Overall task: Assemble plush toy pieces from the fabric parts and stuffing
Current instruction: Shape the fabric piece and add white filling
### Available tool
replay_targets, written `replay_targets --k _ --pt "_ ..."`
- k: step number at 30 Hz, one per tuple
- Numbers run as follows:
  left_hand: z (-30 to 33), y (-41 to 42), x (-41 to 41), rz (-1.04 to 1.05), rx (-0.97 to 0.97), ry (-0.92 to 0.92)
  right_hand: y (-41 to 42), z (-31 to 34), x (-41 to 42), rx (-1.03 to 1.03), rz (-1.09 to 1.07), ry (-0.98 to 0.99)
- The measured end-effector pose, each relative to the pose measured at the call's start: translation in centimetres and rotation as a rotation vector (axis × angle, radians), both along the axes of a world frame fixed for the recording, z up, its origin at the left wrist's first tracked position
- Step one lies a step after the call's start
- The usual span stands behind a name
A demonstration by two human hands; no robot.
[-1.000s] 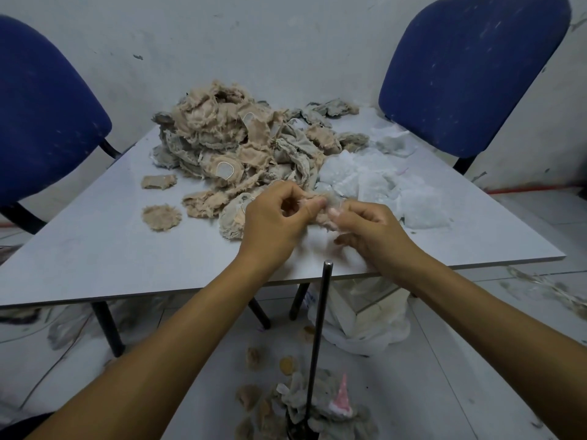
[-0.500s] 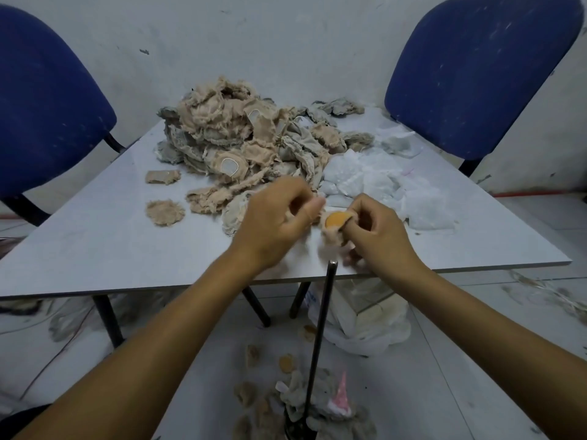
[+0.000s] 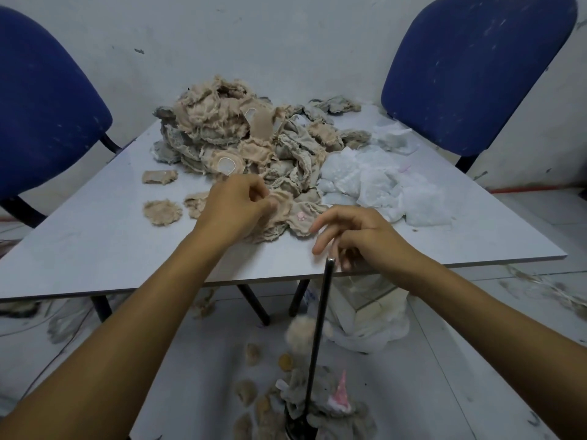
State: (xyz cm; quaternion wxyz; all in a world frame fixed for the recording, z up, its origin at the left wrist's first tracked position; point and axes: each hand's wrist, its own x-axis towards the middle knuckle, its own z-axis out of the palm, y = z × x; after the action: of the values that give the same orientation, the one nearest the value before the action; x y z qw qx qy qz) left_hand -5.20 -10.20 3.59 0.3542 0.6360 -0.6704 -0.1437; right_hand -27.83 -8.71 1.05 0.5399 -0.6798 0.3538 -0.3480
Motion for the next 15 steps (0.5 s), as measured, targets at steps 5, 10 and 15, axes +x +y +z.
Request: replay_targets --k 5,10,15 --pt "0.9 0.8 -1.3 -0.355 -0.081 0.101 0.4 -0.2 0.1 -0.078 -0.129 -0.058" --pt "0.4 1.3 -2.9 -0.485 0.016 0.275 0.2 -0.4 -0.1 -0.202 -0.086 -0.017" --pt "-0.4 1.5 -4.0 -0.463 0.127 0.486 0.3 -0.6 0.0 -0.125 -0.106 -0.101"
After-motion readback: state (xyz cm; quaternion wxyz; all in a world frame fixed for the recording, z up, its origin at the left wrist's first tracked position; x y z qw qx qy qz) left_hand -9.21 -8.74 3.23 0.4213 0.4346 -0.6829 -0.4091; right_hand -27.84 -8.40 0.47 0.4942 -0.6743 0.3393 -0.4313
